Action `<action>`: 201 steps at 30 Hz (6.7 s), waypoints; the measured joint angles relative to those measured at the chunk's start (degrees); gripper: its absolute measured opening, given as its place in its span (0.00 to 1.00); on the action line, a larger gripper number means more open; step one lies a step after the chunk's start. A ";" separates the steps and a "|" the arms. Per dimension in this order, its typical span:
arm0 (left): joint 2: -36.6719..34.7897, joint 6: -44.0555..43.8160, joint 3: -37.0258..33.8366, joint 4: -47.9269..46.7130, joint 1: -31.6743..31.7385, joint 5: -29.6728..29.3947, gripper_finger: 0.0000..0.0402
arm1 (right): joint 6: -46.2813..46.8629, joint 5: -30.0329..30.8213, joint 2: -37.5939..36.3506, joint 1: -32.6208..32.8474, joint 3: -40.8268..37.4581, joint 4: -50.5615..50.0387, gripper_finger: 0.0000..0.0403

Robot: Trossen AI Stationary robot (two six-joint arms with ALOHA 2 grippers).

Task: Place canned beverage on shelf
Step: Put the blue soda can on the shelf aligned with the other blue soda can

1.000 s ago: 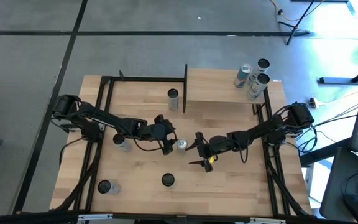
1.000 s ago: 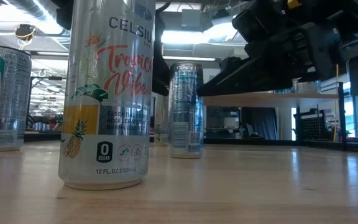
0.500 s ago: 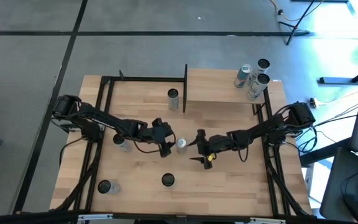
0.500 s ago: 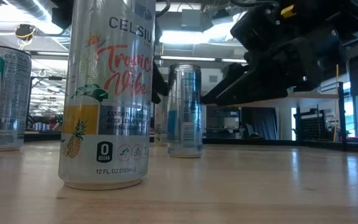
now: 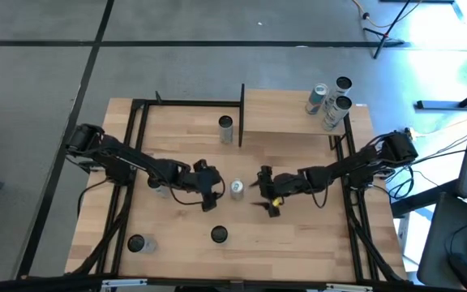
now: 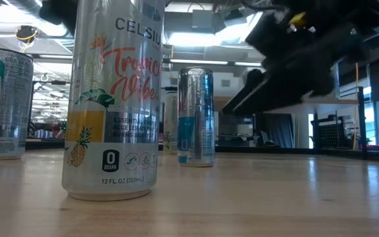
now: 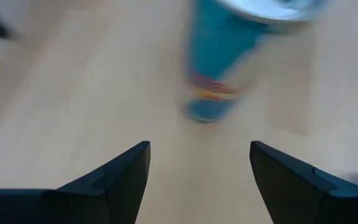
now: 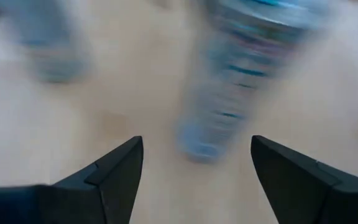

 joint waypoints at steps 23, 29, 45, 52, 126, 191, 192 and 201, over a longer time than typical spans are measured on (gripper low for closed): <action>-0.21 4.61 0.07 11.13 2.55 -7.35 0.67 | -1.73 -4.44 4.62 0.20 0.09 12.32 0.72; -0.29 1.75 0.11 8.69 1.39 -7.18 0.67 | -1.45 -1.36 3.45 0.24 0.07 10.26 0.72; -0.03 0.14 0.02 5.70 -1.00 -4.17 0.67 | 1.36 10.04 -1.83 0.12 0.07 0.42 0.72; -0.10 0.30 -1.04 4.92 -1.91 -5.26 0.67 | 2.26 7.68 -7.10 0.09 0.20 8.35 0.72; -0.16 1.86 -6.43 13.41 -4.17 -6.66 0.67 | -2.11 19.04 -40.26 -7.66 4.90 -31.70 0.50; -0.16 2.32 -6.43 13.38 -3.45 -6.68 0.67 | -7.43 12.98 -44.25 -42.27 7.82 -44.14 0.56; -0.16 2.32 -6.43 13.38 -3.45 -6.66 0.67 | -7.43 12.98 -44.25 -42.27 7.82 -44.15 0.56; -0.16 2.32 -6.43 13.38 -3.45 -6.66 0.67 | -7.34 12.77 -44.25 -42.27 7.82 -44.08 0.57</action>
